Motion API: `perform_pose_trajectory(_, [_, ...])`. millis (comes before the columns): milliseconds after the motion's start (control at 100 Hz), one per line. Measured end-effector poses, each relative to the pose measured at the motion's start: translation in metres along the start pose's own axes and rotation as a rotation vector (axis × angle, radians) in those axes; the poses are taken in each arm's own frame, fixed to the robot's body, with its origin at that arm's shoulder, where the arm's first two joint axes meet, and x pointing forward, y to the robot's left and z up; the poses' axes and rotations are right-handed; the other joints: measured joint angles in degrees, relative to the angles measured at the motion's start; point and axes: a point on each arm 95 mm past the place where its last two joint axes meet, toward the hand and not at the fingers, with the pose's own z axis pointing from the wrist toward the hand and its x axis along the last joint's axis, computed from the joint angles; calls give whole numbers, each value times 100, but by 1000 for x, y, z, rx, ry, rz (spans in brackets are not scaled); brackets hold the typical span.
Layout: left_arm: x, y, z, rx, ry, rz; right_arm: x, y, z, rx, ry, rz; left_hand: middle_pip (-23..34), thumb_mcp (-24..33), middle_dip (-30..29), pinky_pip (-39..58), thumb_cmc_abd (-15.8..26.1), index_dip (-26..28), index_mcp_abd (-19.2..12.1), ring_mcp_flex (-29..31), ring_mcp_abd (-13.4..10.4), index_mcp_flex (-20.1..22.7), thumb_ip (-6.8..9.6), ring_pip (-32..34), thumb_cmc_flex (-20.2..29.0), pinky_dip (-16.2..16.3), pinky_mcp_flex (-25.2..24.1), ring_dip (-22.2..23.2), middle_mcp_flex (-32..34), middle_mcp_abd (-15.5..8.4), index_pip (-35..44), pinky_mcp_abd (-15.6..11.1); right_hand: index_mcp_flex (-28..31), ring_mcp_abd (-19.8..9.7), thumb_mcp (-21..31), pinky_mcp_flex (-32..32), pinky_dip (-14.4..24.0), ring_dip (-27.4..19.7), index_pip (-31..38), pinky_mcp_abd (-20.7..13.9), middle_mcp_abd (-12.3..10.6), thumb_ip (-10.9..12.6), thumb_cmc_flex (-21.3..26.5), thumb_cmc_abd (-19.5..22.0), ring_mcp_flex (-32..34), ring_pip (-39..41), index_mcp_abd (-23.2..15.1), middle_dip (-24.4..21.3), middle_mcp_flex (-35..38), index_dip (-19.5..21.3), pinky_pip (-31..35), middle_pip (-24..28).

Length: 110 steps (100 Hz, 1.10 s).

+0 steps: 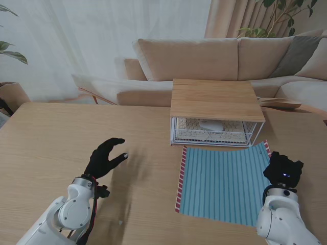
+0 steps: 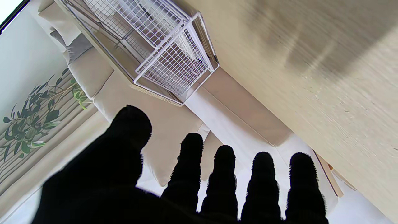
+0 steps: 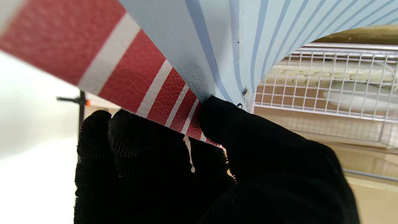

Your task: Unroll the mouse pad and set up the keyboard and mouse from the tabletop organizer

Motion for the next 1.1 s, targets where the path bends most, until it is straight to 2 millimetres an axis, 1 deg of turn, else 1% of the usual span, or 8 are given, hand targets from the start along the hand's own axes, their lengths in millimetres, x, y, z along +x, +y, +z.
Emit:
perform_pose_trajectory(100, [-2,0,2,0,-4,4,-6,-1,3,-30,58,-78,47,0,0,0,0,0,5,0,0,0,0,0,0,0,0,5,0,2,0,0,0,-4,-21,-64,-1,2,0,-51,0,-47,-5,2,-67,3,-73,1,-55,0,0,2])
perform_pose_trajectory(350, [-4,-1,3,0,-10,16,-18,-4,7,-55,81,-183,98,0,0,1,0,0,18,0,1,0,0,0,0,1,0,7,0,6,0,0,0,-15,-80,-136,-1,6,0,-111,-8,-47,-7,10,-108,3,-120,9,-73,0,0,3])
perform_pose_trajectory(880, [-6,-1,3,-1,-20,18,-30,-10,10,-86,34,-242,99,0,0,1,0,0,20,0,1,0,0,0,0,1,0,8,0,9,0,0,-70,-71,-143,-232,-3,7,0,-194,-60,-47,-65,76,-210,-10,-292,-20,-156,-70,1,14])
perform_pose_trajectory(970, [-6,0,3,-2,-22,19,-30,-11,10,-87,45,-261,99,0,0,1,0,0,20,0,2,0,0,0,0,1,0,9,0,12,0,0,-259,-143,-138,-494,-67,-15,1,-269,-122,-47,-151,75,-527,-130,-424,-90,-454,-152,1,16])
perform_pose_trajectory(1040, [-6,0,3,-2,-22,19,-29,-12,11,-83,48,-259,99,0,0,1,0,0,20,0,2,0,0,0,0,1,0,9,0,13,0,0,-685,-207,-137,-891,-163,-72,-78,-381,-140,-45,-307,77,-1111,-337,-503,-120,-1015,-303,-118,16])
perform_pose_trajectory(1080, [-6,0,3,-3,-22,20,-28,-12,11,-83,50,-258,99,0,0,1,0,0,20,0,2,0,0,0,0,1,0,9,0,15,0,0,-911,-226,-140,-1251,-333,-248,-554,-455,-188,-16,-551,110,-1645,-703,-521,-233,-1540,-325,-226,-1])
perform_pose_trajectory(1090, [-6,0,3,-3,-22,20,-28,-13,11,-83,51,-258,99,0,0,1,0,0,20,0,2,0,0,0,0,1,0,9,0,17,0,0,-975,-226,-140,-1342,-380,-308,-737,-493,-192,127,-628,168,-1794,-813,-521,-271,-1692,-326,-298,-56])
perform_pose_trajectory(1100, [-6,0,3,-3,-22,20,-28,-13,10,-82,51,-258,99,0,0,1,0,0,20,0,2,0,0,0,0,1,0,9,0,18,0,0,-1036,-226,-143,-1432,-406,-365,-915,-506,-200,146,-699,215,-1939,-931,-521,-310,-1837,-287,-353,-119])
